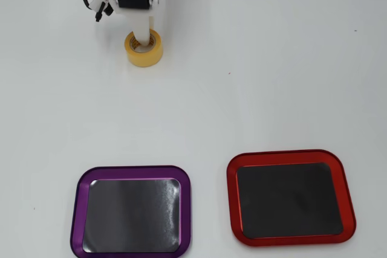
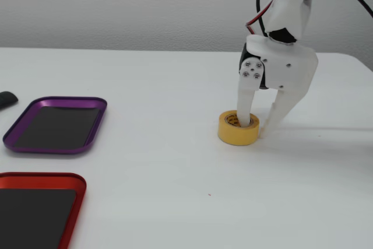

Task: Grasp a tape and put it in the right purple dish.

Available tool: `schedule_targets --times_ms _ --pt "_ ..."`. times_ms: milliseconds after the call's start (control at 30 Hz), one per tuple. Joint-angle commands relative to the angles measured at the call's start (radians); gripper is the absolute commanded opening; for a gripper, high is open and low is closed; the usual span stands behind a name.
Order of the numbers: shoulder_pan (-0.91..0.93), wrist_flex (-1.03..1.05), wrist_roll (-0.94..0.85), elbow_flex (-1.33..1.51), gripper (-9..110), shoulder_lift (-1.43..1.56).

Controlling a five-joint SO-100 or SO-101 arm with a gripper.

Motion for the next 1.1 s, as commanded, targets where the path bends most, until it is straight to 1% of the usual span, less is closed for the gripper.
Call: schedule_targets --times_ms 0,100,233,367,433,533,700,767,867,1067 --pt "0.002 0.006 0.009 -0.054 -1 0.051" --pt "-0.009 0.037 0.011 -0.078 -1 0.187" --pt "-0.015 0.058 0.011 -0.08 -1 0.457" --pt "-0.12 0.034 -0.002 -0.046 -1 0.749" --pt "-0.172 -0.02 -0.005 0.018 -1 0.874" --pt "-0.252 -0.193 -0.005 0.16 -1 0.988" --pt "-0.288 -0.634 -0.006 0.417 -1 0.963" --pt "-0.29 -0.747 -0.006 0.468 -1 0.904" --pt "-0.287 -0.811 -0.006 0.433 -1 0.755" --pt "-0.278 -0.802 0.006 0.15 -1 0.368"
